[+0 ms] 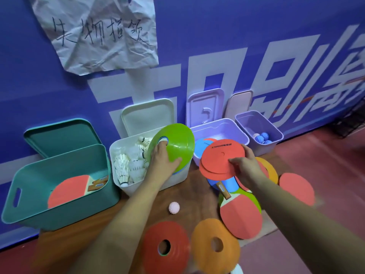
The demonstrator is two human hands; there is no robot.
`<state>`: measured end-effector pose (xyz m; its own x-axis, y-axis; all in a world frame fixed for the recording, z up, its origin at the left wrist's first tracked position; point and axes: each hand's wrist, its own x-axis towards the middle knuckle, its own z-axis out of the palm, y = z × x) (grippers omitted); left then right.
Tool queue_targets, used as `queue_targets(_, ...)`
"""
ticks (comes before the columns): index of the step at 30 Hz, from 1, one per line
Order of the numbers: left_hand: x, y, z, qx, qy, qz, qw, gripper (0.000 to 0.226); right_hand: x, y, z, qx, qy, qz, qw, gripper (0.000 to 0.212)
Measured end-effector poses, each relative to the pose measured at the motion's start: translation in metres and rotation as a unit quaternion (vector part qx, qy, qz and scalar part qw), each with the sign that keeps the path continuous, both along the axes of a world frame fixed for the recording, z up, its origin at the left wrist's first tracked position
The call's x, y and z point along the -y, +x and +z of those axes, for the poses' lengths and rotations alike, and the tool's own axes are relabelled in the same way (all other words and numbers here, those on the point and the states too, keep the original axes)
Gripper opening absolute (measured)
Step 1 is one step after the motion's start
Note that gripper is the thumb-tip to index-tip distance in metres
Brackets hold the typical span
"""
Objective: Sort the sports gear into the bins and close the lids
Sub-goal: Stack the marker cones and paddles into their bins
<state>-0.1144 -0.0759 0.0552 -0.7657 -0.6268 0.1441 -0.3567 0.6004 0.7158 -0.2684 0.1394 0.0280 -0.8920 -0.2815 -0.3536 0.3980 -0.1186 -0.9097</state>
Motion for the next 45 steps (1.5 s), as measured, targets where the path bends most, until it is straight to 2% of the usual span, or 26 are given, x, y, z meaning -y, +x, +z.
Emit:
queue_targets(6,-0.014,-0.067,-0.019,0.009,-0.022,0.041,0.999,0.071,0.026,-0.101,-0.026,0.026,0.011,0.053,0.998,0.059)
queue_targets(14,-0.042,-0.146,-0.05,0.068,-0.093,0.103,0.988,0.069,0.071,-0.197,-0.082,0.022,0.126,0.156,0.979,0.065)
queue_targets(17,-0.049,-0.162,-0.053,0.082,-0.132,0.105,0.982,0.068,0.077,-0.209,-0.093,-0.076,0.25,0.229,0.938,0.067)
queue_targets(18,-0.052,-0.168,-0.052,0.086,-0.146,0.097,0.981,0.068,0.078,-0.212,-0.092,-0.097,0.258,0.237,0.931,0.063)
queue_targets(20,-0.059,-0.181,-0.047,0.087,-0.169,0.073,0.979,0.066,0.08,-0.216,-0.078,-0.064,0.171,0.258,0.949,0.045)
queue_targets(21,-0.062,-0.189,-0.044,0.088,-0.176,0.062,0.978,0.066,0.081,-0.219,-0.07,-0.002,0.095,0.28,0.955,0.038)
queue_targets(22,-0.064,-0.197,-0.043,0.09,-0.18,0.054,0.978,0.066,0.082,-0.222,-0.063,0.068,0.023,0.302,0.951,0.035)
queue_targets(24,-0.069,-0.213,-0.042,0.095,-0.186,0.037,0.977,0.068,0.079,-0.233,-0.053,0.15,-0.055,0.338,0.927,0.032)
queue_targets(28,-0.077,-0.241,-0.051,0.108,-0.178,0.002,0.978,0.07,0.068,-0.256,-0.056,0.199,-0.133,0.307,0.921,0.024)
queue_targets(30,-0.079,-0.252,-0.054,0.092,-0.16,-0.014,0.983,0.071,0.06,-0.268,-0.059,0.197,-0.126,0.281,0.931,0.02)
queue_targets(32,-0.079,-0.258,-0.058,0.051,-0.144,0.015,0.988,0.076,0.052,-0.28,-0.064,0.188,-0.112,0.263,0.94,0.022)
queue_targets(34,-0.076,-0.264,-0.063,0.02,-0.09,0.111,0.99,0.09,0.046,-0.291,-0.072,0.187,-0.106,0.252,0.944,0.026)
queue_targets(35,-0.073,-0.266,-0.069,0.023,-0.03,0.156,0.987,0.098,0.044,-0.296,-0.076,0.186,-0.103,0.247,0.945,0.027)
queue_targets(37,-0.066,-0.268,-0.083,0.073,0.13,0.198,0.969,0.115,0.041,-0.302,-0.083,0.19,-0.103,0.24,0.946,0.027)
queue_targets(39,-0.063,-0.272,-0.099,0.094,0.299,0.195,0.929,0.128,0.041,-0.306,-0.091,0.192,-0.091,0.237,0.948,0.022)
queue_targets(40,-0.061,-0.274,-0.109,0.077,0.369,0.198,0.905,0.121,0.043,-0.308,-0.094,0.189,-0.078,0.233,0.951,0.021)
queue_targets(41,-0.059,-0.276,-0.12,0.057,0.417,0.201,0.885,0.102,0.045,-0.309,-0.097,0.181,-0.062,0.229,0.954,0.019)
queue_targets(43,-0.057,-0.282,-0.141,0.02,0.436,0.194,0.878,0.058,0.05,-0.312,-0.105,0.127,0.011,0.214,0.969,0.015)
queue_targets(44,-0.056,-0.286,-0.146,0.018,0.423,0.199,0.884,0.052,0.053,-0.316,-0.109,0.077,0.075,0.212,0.971,0.016)
queue_targets(45,-0.056,-0.29,-0.151,0.023,0.409,0.2,0.89,0.058,0.054,-0.319,-0.113,0.021,0.144,0.22,0.965,0.021)
